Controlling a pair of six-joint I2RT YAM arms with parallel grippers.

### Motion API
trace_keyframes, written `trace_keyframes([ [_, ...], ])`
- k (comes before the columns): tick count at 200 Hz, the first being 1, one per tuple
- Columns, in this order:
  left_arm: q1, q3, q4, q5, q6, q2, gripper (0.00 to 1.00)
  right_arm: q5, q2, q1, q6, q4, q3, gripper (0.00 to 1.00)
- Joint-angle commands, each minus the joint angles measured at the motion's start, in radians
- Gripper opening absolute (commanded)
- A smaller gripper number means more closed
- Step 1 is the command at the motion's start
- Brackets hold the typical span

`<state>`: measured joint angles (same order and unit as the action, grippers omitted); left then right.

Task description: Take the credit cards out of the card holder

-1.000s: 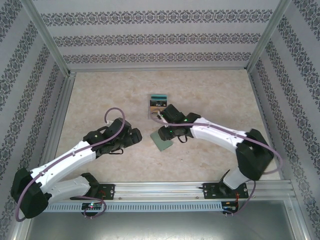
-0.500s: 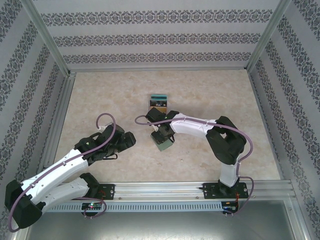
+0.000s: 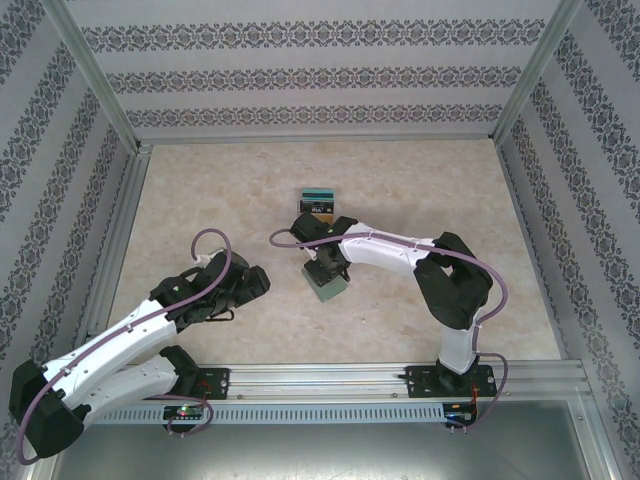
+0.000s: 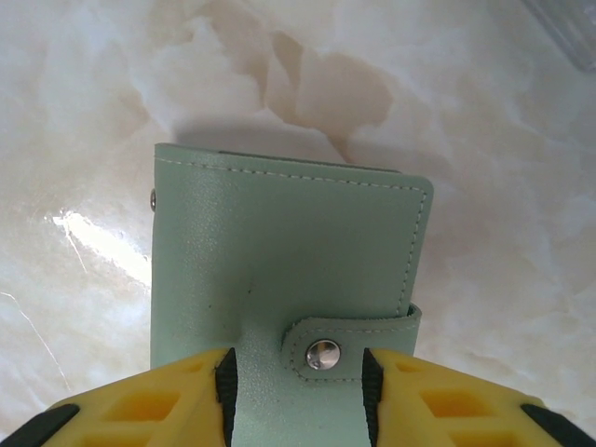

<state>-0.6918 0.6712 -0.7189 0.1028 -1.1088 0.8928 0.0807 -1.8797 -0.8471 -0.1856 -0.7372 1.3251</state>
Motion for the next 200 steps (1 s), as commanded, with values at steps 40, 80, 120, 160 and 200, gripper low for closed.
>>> trace_keyframes([
  [40, 0.008, -0.010, -0.023, 0.014, -0.016, -0.003, 0.99, -0.004, -0.071, 0.014, 0.026, -0.015, 0.017, 0.45],
  [80, 0.008, -0.004, -0.031, 0.012, -0.012, -0.003, 0.99, -0.044, -0.097, 0.046, 0.032, -0.011, 0.013, 0.24],
  [120, 0.008, -0.002, 0.002, 0.003, 0.003, 0.006, 1.00, -0.092, -0.060, 0.048, 0.011, -0.008, 0.002, 0.00],
  [160, 0.008, 0.022, 0.105, -0.053, 0.003, 0.080, 0.90, -0.215, -0.004, 0.049, -0.076, 0.017, 0.012, 0.00],
  [200, 0.011, 0.052, 0.262, -0.132, -0.025, 0.202, 0.53, -0.346, 0.016, 0.048, -0.193, 0.104, -0.002, 0.00],
])
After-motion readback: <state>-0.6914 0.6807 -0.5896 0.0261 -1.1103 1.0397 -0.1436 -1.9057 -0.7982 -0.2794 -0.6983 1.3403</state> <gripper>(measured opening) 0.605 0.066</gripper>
